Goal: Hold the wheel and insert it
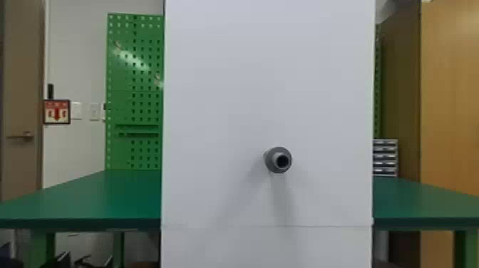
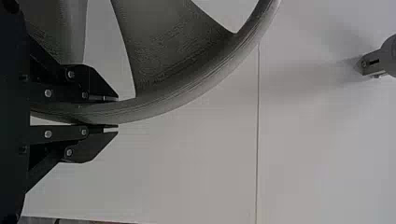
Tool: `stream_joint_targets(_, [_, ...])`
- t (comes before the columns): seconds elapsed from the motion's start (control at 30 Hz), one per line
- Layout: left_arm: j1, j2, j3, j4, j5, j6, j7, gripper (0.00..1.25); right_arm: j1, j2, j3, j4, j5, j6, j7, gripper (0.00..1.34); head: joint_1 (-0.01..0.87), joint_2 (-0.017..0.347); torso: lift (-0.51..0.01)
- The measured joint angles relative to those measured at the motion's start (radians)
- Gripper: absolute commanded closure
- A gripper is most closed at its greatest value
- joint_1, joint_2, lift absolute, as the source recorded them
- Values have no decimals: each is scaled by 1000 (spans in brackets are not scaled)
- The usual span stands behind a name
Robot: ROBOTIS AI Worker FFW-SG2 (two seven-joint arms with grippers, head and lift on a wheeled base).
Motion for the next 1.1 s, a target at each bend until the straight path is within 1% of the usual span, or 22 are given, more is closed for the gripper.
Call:
stream_joint_targets(0.13, [3,0,2,-1,1,0,0,496,-5,8,-4,-26,15,33,0,1187,0,2,-499])
stream_joint_targets(0.23, [4,0,2,-1,1,0,1,496,-12,23,-13,-56,31,66,0,1187,0,2,-499])
stream_joint_targets(0.37, [5,0,1,-1,1,0,1,496,-22,36,-21,-100,43,117,0,1187,0,2,-499])
stream_joint_targets(0.8, [4,0,-1,-1,-1,0,2,496,-76,41,-16,-250,52,349,0,1187,0,2,-499])
stream_joint_targets(1.1, [2,0,-2,-1,-2,0,3,496,-112,59,-29,-377,69,507,0,1187,0,2,-499])
